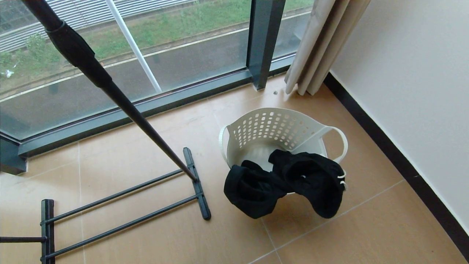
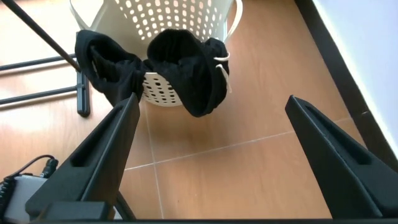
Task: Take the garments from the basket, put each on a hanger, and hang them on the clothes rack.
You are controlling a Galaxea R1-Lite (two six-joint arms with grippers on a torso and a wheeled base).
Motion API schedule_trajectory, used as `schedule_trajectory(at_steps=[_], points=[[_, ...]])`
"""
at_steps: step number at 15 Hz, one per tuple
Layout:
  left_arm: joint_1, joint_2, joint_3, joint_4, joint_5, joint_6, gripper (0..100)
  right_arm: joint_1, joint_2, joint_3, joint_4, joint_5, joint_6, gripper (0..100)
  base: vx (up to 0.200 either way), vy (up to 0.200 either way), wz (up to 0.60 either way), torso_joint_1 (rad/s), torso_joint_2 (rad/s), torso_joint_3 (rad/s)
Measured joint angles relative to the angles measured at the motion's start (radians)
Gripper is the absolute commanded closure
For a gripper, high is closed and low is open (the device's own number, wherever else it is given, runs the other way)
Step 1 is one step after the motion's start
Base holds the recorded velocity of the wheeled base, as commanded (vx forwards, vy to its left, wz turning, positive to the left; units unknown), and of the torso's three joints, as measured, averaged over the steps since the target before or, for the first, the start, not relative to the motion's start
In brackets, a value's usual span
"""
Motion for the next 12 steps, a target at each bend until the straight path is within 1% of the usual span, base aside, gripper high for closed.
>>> schedule_trajectory(at_steps=[3, 4, 5, 7, 8, 10, 11, 12], points=[[0.000, 0.000, 0.000, 0.000, 0.001, 0.000, 0, 0.000, 0.000, 0.000, 0.006, 0.010, -0.034, 0, 0.000, 0.000, 0.00, 0.000, 0.00, 0.000], [0.000, 0.000, 0.000, 0.000, 0.001, -0.001, 0, 0.000, 0.001, -0.001, 0.011, 0.038, -0.038, 0, 0.000, 0.000, 0.00, 0.000, 0.00, 0.000], [0.000, 0.000, 0.000, 0.000, 0.001, -0.001, 0, 0.003, 0.008, -0.003, 0.013, 0.045, -0.040, 0, 0.000, 0.000, 0.00, 0.000, 0.00, 0.000], [0.000, 0.000, 0.000, 0.000, 0.001, -0.002, 0, 0.011, 0.036, -0.005, 0.014, 0.046, -0.045, 0, 0.000, 0.000, 0.00, 0.000, 0.00, 0.000], [0.000, 0.000, 0.000, 0.000, 0.001, -0.001, 0, 0.014, 0.052, -0.012, 0.014, 0.047, -0.064, 0, 0.000, 0.000, 0.00, 0.000, 0.00, 0.000], [0.000, 0.000, 0.000, 0.000, 0.001, -0.001, 0, 0.016, 0.110, -0.066, 0.013, 0.051, -0.099, 0, 0.000, 0.000, 0.00, 0.000, 0.00, 0.000], [0.000, 0.000, 0.000, 0.000, 0.002, -0.001, 0, 0.019, 0.153, -0.096, 0.013, 0.053, -0.126, 0, 0.000, 0.000, 0.00, 0.000, 0.00, 0.000], [0.000, 0.000, 0.000, 0.000, 0.001, -0.001, 0, 0.022, 0.211, -0.123, 0.010, 0.053, -0.169, 0, 0.000, 0.000, 0.00, 0.000, 0.00, 0.000]])
